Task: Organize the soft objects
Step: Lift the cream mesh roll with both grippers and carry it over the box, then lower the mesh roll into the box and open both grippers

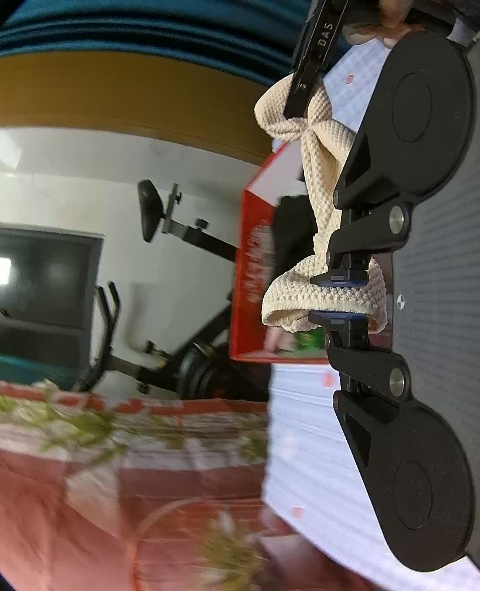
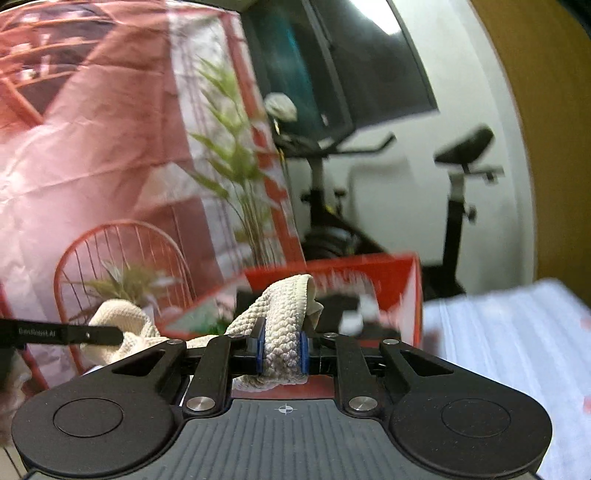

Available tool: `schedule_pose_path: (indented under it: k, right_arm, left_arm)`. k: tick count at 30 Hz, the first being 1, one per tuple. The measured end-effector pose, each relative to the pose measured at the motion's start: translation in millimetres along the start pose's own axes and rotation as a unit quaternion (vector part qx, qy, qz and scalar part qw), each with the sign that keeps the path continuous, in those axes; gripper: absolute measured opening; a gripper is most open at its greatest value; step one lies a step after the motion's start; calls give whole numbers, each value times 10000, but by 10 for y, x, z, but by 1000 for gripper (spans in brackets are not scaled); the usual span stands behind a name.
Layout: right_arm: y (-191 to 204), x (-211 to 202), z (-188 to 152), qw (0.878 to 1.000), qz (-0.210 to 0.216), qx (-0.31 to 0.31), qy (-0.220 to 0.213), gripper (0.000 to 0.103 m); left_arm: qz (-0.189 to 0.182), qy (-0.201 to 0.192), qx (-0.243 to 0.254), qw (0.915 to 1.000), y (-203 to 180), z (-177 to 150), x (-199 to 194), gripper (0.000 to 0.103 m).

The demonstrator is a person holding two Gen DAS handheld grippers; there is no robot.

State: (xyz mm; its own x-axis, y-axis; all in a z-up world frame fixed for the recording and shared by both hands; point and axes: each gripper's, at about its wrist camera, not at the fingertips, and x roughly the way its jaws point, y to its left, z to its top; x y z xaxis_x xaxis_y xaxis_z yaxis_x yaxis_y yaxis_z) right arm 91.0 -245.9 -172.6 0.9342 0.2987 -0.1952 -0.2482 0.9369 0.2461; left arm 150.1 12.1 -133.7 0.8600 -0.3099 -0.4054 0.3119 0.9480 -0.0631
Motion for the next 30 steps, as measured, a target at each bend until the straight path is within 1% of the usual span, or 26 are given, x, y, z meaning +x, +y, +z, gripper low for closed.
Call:
schedule_pose_path:
  k: [3,5,8,10,12,15,18,22,24,28,30]
  right_arm:
    - [-24,118,273,9997,-60,-221,-126,16]
    - [-67,264,434,9991,-151,-398,-90,16]
    - [-141,513,589,9983,-277,-512,101,16]
    - [-187,678,617,9975,-356,-536,303,16]
    - [-202,838,590,9958,-451,-616,509,16]
    - [-209,976,485,9935,-582,-632,742,16]
    - [-254,1080,405,9913,-776,-637,846,16]
    - [-317,1134,388,9895,-1017,-664,785,16]
    - [-331,1158,371,9891,-975,-704,847,16]
    - [-260,1286,280,9841,-764,-937,1301,16]
    - [-234,1310,239,9834,-729,-910,1393,16]
  left_arm:
    - [-54,-63,203,9998,-65,222,222,13]
    - [-63,26,342,9994,-111,328,418,13]
    - [-109,373,429,9983,-193,399,772,13]
    - [-136,696,646,9954,-297,377,1019,13]
    - [-103,922,727,9930,-354,332,1206,13]
    - [-30,1124,692,9912,-371,264,1368,13]
    - [98,1132,681,9912,-331,295,1434,13]
    - [342,1032,633,9921,-239,396,1399,13]
    - [302,1178,656,9904,-222,393,1416,13]
    - [113,1585,906,9831,-278,332,1516,14]
    - [74,1695,1095,9794,-301,308,1545,14]
